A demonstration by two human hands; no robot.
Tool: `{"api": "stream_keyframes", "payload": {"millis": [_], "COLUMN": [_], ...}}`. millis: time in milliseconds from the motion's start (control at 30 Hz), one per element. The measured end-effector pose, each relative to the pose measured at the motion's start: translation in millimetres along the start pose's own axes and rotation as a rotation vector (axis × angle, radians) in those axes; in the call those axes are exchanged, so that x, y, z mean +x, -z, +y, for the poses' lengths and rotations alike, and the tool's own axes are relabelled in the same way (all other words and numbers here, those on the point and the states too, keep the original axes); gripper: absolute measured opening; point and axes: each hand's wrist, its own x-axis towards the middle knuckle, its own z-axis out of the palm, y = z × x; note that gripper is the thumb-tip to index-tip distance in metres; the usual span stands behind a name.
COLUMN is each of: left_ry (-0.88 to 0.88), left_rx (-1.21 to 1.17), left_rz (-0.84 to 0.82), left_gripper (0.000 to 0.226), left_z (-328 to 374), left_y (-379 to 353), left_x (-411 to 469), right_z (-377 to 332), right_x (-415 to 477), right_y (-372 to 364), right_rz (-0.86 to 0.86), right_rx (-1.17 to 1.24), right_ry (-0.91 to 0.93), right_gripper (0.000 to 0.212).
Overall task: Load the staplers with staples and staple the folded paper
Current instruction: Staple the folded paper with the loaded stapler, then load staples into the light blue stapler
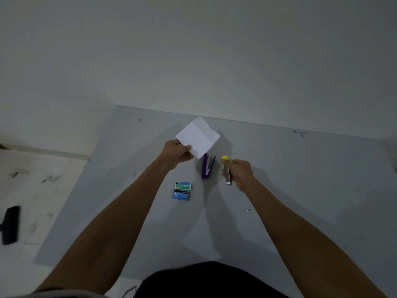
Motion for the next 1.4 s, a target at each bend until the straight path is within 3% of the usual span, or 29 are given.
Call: {"api": "stream_keyframes", "payload": {"millis": [233,433,600,867,933,1067,1200,1300,1400], "left_ry": [0.076,0.128,0.087,0.057,0.064,0.059,0.055,0.059,0.009], "left_rx": [-0.058,0.276,0.580,0.755,0.766,0.808,0.848,0.830,0.861], "left_rz": [0.224,0.387,0.414,0.390,0.380,0.363,0.361,0.373,0.401], "left_gripper": [0.035,0.055,0.069,0.079,0.078,0.089,0.091,0.086,0.071], "left_z": [-39.0,-65.7,-68.5,-67.6,-67.4,-68.9,-69.9,-70.0,-65.8], "left_y": [20.5,26.9,22.5,22.7,23.4,23.7,24.8,21.9,13.4], "left_x": [23.3,35.2,35.8,32.9,32.4,31.3,29.5,25.6,15.9], "right_z": [7.8,15.4,21.0,23.3,22.1,15.9,21.5,33.4,39.5], "right_x": [23.0,28.9,32.2,34.6,34.6,32.2,27.4,25.1,22.7], "right_y": [-20.7,-32.0,-35.9,-34.2,-29.4,-10.1,16.0,31.6,37.2], "right_rz": [0.187,0.171,0.175,0.120,0.121,0.324,0.499,0.390,0.318], "right_rx": [-0.559,-0.787,-0.822,-0.798,-0.760,-0.897,-1.014,-0.914,-0.847], "right_ry": [0.146,0.179,0.164,0.146,0.168,0.282,0.180,0.049,0.055], "right_gripper": [0.042,0.035,0.046,0.057,0.051,0.038,0.055,0.069,0.065]}}
